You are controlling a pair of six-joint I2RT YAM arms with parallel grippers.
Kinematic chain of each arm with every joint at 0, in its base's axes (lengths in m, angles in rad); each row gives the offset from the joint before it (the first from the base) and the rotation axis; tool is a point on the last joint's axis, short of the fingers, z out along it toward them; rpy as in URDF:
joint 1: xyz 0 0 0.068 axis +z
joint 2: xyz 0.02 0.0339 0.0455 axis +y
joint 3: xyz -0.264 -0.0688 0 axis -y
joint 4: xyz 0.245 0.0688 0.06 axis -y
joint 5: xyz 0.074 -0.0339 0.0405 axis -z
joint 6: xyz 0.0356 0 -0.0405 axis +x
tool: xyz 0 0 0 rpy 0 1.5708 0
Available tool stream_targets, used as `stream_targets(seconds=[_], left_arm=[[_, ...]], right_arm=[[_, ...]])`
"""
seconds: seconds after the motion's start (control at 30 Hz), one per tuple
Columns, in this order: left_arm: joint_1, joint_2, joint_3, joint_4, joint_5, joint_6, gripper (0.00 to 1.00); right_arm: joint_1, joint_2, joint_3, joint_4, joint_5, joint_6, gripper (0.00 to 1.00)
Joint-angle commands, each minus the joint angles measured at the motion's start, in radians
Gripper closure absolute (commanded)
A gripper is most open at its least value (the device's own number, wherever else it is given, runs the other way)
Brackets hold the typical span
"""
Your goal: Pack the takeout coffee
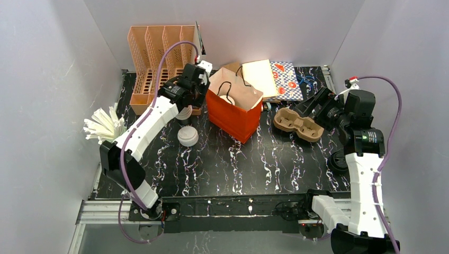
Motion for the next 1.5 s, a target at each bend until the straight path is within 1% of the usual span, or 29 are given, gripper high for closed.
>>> stream_targets(seconds=[0.0,0.1,0.3,0.43,0.47,0.57,0.6,0.63,0.73,0.93,1.07,1.13,1.2,1.23,1.47], left_arm=[[0.012,0.008,0.058,-0.012,-0.063,0.026,0.59],[0.02,0.032,0.069,-0.014,-0.078,0.024,0.62],[0.034,0.066,0.076,-0.019,-0.117,0.012,0.6],[0.045,0.084,0.081,-0.03,-0.129,0.002,0.61],[0.047,0.087,0.083,-0.032,-0.126,-0.001,0.63],[0.05,0.083,0.085,-0.031,-0.121,-0.008,0.75],[0.05,0.079,0.083,-0.03,-0.118,-0.008,0.78],[0.05,0.079,0.085,-0.031,-0.117,-0.011,0.79],[0.052,0.077,0.086,-0.038,-0.119,-0.018,0.79],[0.056,0.091,0.085,-0.044,-0.134,-0.021,0.74],[0.056,0.105,0.094,-0.056,-0.128,-0.021,0.74],[0.056,0.106,0.101,-0.06,-0.122,-0.022,0.8],[0.056,0.105,0.121,-0.074,-0.123,-0.02,0.97],[0.056,0.103,0.135,-0.082,-0.127,-0.021,1.0],[0.056,0.068,0.212,-0.125,-0.139,-0.01,1.0]], right_arm=[[0.005,-0.007,0.033,0.042,-0.037,-0.013,0.12],[0.005,-0.004,0.04,0.044,-0.041,-0.01,0.13],[0.011,0.01,0.061,0.041,-0.046,-0.01,0.13],[0.014,0.014,0.061,0.042,-0.045,-0.009,0.14],[0.014,0.014,0.061,0.042,-0.044,-0.009,0.14],[0.014,0.012,0.06,0.042,-0.035,-0.007,0.14],[0.014,0.012,0.059,0.042,-0.032,-0.006,0.14],[0.014,0.009,0.057,0.042,-0.028,-0.004,0.14],[0.015,0.007,0.053,0.044,-0.021,-0.001,0.14],[0.015,0.002,0.052,0.044,-0.017,0.005,0.14],[0.014,-0.002,0.056,0.041,-0.008,0.008,0.15],[0.015,-0.002,0.06,0.037,-0.004,0.008,0.15],[0.016,-0.002,0.064,0.033,0.002,0.008,0.16],[0.016,-0.001,0.066,0.031,0.004,0.01,0.16],[0.018,0.002,0.065,0.034,0.009,0.022,0.16]])
